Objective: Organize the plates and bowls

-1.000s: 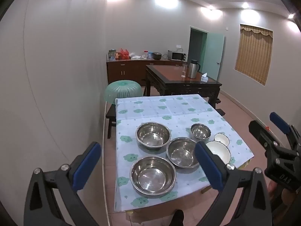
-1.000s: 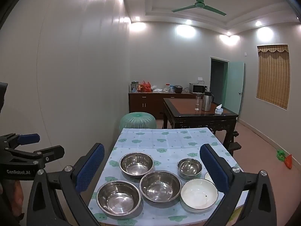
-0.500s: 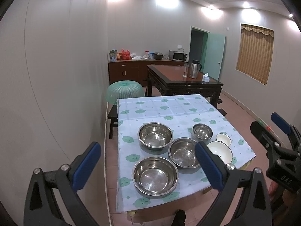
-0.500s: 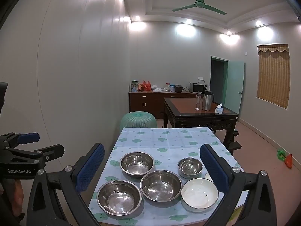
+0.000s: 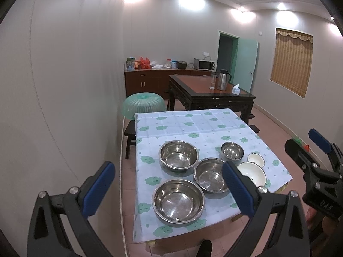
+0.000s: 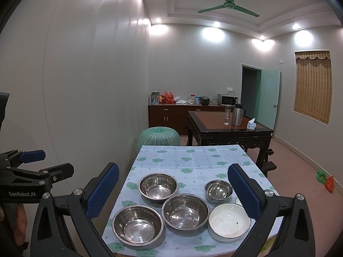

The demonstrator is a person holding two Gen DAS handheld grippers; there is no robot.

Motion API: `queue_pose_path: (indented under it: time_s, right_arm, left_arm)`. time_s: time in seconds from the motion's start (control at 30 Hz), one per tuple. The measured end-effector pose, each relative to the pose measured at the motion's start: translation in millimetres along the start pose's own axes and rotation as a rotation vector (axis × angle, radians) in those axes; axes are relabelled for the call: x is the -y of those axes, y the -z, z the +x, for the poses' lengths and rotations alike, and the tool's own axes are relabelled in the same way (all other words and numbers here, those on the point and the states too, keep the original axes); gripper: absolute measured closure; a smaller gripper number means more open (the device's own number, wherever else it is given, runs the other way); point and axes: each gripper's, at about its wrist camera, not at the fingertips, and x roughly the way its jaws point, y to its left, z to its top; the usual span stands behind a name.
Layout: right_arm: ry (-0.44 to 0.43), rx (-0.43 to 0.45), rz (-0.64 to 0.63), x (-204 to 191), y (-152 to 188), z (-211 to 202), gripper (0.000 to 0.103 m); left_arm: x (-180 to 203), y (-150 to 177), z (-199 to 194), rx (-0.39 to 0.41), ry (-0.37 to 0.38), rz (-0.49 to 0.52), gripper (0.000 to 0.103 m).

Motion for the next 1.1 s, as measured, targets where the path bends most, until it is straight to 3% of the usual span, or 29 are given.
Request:
queue_pose_path:
  time_s: [1.1]
  right_arm:
    - [-0.008,-0.036,0.012,-3,-1,16,0.001]
  left_arm:
    - [7,4,12,-0.024,-0.013,0.010,0.002]
